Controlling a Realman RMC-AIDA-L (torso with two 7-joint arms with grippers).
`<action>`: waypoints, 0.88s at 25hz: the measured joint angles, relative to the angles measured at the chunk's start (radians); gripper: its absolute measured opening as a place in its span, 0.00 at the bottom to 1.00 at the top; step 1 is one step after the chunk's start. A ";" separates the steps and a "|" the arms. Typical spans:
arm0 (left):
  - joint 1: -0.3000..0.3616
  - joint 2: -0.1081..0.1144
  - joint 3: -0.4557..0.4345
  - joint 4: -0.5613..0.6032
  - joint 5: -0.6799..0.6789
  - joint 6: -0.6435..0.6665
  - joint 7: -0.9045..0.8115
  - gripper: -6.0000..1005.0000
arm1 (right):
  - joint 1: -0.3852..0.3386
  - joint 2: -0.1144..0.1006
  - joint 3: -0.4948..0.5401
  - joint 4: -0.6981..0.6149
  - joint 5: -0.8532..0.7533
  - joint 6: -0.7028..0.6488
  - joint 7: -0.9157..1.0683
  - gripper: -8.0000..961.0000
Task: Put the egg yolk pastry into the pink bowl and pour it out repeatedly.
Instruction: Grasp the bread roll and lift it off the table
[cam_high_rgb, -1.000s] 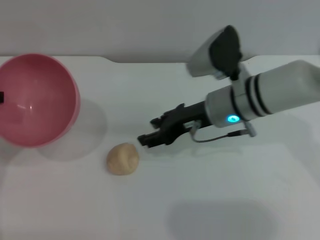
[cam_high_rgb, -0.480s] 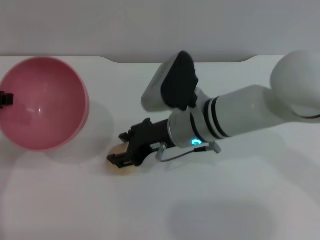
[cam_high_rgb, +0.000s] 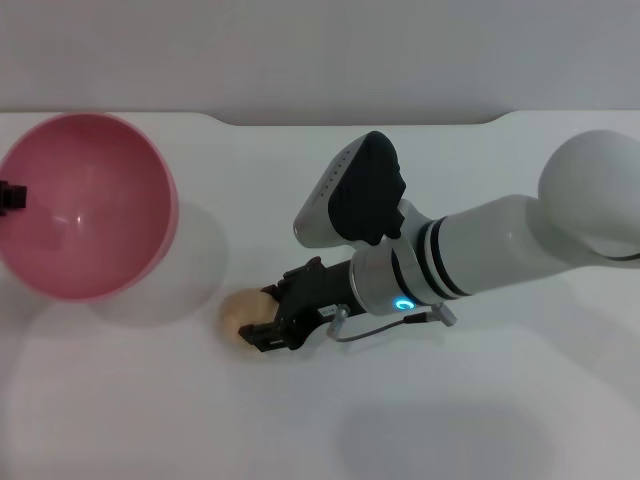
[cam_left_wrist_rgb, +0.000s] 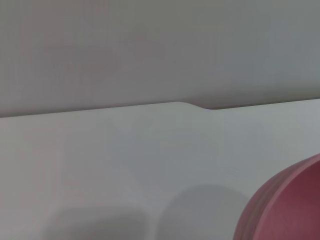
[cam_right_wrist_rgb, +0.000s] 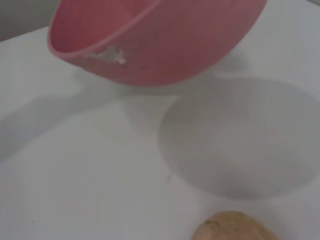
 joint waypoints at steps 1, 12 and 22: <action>-0.001 0.000 0.000 0.000 0.000 0.000 0.000 0.00 | -0.001 0.000 -0.002 0.000 0.000 0.000 0.001 0.57; -0.001 0.002 0.006 -0.011 0.002 0.003 0.006 0.00 | -0.062 -0.015 0.115 -0.008 0.053 -0.055 -0.002 0.48; -0.075 0.000 0.107 -0.096 0.056 0.009 0.000 0.00 | -0.297 -0.058 0.572 -0.167 -0.011 -0.389 -0.128 0.40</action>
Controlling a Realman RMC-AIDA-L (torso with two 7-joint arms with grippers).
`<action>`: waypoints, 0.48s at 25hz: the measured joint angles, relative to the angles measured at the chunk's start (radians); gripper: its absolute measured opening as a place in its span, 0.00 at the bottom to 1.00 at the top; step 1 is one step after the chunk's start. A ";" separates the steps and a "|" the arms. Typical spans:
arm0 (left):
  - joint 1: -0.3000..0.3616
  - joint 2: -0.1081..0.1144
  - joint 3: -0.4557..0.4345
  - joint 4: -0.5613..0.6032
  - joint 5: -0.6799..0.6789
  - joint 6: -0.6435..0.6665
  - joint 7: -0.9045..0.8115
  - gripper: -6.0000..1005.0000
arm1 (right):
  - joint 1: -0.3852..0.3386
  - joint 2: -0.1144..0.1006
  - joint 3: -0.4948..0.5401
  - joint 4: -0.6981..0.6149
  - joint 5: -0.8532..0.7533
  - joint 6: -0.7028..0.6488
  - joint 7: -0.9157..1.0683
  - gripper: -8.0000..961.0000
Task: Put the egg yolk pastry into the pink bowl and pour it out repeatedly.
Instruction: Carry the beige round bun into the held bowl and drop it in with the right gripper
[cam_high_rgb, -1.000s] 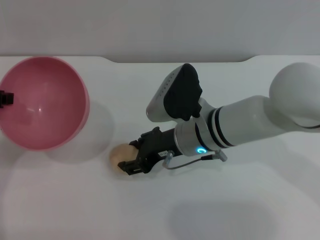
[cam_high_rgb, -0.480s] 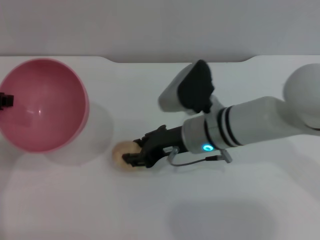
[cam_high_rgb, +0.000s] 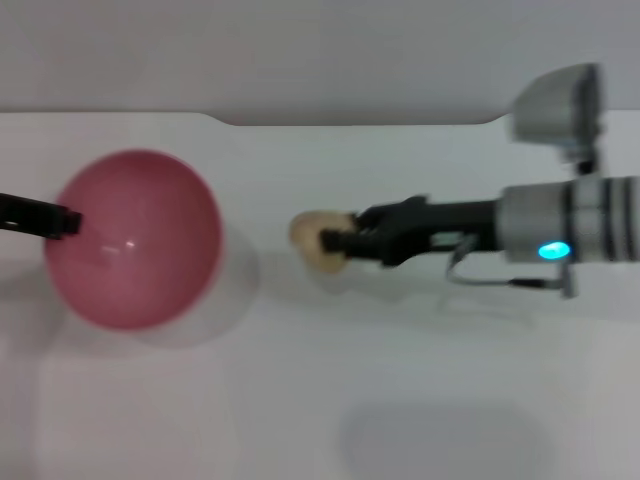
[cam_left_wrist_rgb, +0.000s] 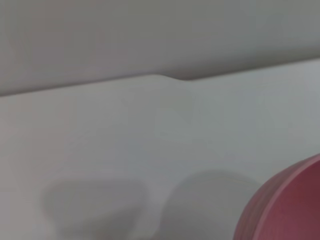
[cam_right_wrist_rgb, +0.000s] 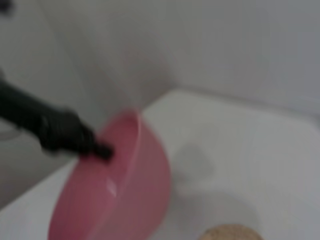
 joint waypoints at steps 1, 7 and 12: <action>-0.016 0.000 0.021 -0.017 0.006 0.001 0.000 0.00 | -0.026 -0.001 0.044 -0.039 -0.024 -0.030 -0.001 0.39; -0.145 -0.003 0.159 -0.159 0.003 0.005 -0.011 0.00 | -0.104 0.017 0.296 -0.302 -0.147 -0.334 -0.050 0.34; -0.266 -0.008 0.292 -0.287 0.006 -0.005 -0.039 0.00 | -0.044 0.025 0.305 -0.381 -0.201 -0.500 -0.059 0.30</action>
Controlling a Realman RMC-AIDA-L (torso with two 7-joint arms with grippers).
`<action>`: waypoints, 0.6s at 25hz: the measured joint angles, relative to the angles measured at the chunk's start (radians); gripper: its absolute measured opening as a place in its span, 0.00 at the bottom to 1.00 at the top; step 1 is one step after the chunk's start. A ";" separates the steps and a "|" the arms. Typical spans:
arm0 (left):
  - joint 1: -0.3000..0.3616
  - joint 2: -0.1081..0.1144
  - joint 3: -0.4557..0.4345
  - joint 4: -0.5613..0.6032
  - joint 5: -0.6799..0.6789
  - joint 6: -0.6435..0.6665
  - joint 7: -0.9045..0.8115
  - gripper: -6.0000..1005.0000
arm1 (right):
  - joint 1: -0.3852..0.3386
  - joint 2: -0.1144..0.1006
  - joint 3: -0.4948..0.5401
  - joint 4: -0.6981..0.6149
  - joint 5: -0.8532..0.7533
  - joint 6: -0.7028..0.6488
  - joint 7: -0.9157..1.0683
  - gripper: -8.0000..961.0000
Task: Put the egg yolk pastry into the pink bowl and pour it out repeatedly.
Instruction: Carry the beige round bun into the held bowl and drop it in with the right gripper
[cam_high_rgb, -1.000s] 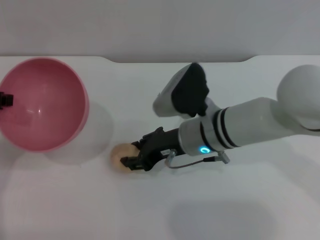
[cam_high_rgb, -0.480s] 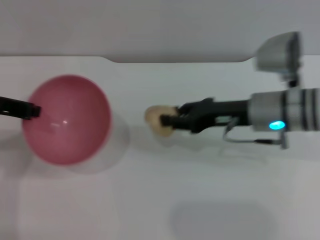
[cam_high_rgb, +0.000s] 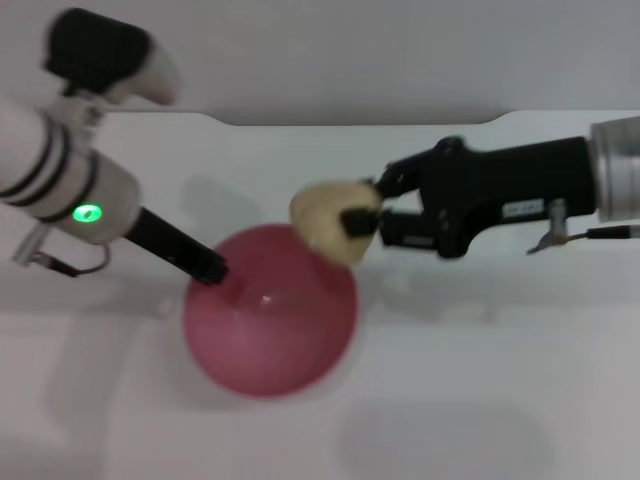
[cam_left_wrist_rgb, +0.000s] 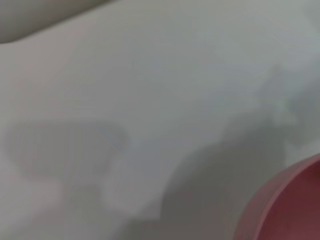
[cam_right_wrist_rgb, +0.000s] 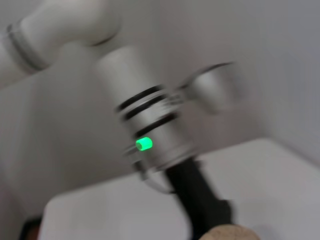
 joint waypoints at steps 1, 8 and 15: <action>-0.018 -0.003 0.021 -0.011 -0.001 -0.003 -0.004 0.00 | 0.014 0.004 -0.008 -0.006 -0.030 -0.009 0.004 0.29; -0.083 -0.010 0.122 -0.019 -0.007 -0.020 -0.053 0.00 | 0.104 0.013 -0.163 -0.017 -0.269 0.036 0.178 0.23; -0.094 -0.011 0.123 -0.018 -0.007 -0.018 -0.065 0.00 | 0.127 0.015 -0.242 -0.043 -0.370 0.079 0.278 0.31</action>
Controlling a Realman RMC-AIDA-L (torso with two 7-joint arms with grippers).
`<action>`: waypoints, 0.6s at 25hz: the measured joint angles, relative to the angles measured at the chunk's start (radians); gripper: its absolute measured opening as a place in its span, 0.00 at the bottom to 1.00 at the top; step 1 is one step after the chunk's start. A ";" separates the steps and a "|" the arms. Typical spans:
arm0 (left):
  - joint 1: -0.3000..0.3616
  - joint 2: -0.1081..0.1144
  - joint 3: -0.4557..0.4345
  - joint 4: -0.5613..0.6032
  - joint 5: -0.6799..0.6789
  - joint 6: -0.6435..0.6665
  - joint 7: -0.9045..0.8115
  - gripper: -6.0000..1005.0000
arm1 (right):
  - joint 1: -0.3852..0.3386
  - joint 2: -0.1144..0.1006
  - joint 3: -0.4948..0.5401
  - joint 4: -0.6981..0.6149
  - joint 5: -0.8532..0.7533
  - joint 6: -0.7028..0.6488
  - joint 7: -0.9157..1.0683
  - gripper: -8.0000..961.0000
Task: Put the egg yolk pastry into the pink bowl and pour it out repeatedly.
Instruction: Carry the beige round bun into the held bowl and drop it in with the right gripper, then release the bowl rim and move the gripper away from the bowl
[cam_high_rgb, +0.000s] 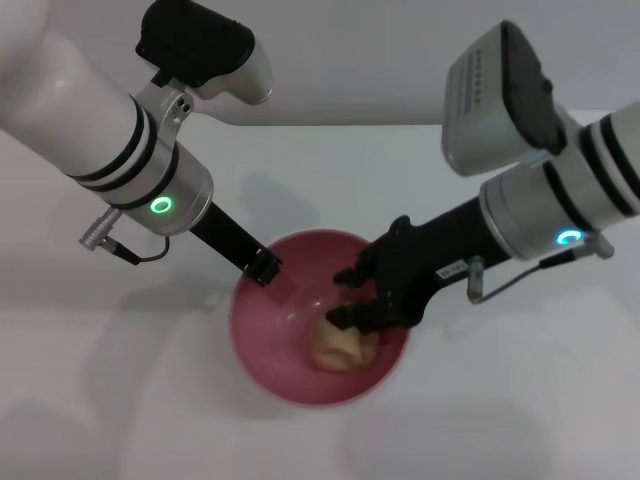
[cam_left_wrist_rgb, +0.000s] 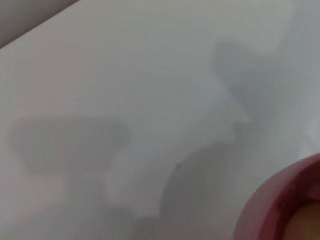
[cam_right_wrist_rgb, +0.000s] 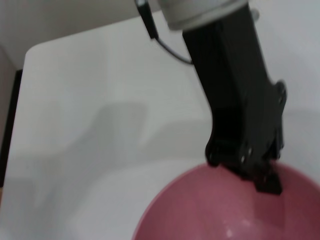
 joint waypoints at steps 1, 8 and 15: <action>-0.001 0.000 0.000 0.000 0.000 0.001 0.000 0.00 | -0.003 0.000 0.008 -0.012 0.001 -0.001 0.001 0.33; -0.005 0.000 0.016 0.000 -0.004 0.003 -0.001 0.02 | -0.065 0.006 0.166 -0.089 0.082 -0.003 -0.002 0.42; -0.007 -0.004 0.142 -0.033 -0.012 -0.047 -0.003 0.03 | -0.150 0.013 0.336 -0.061 0.186 -0.002 -0.068 0.42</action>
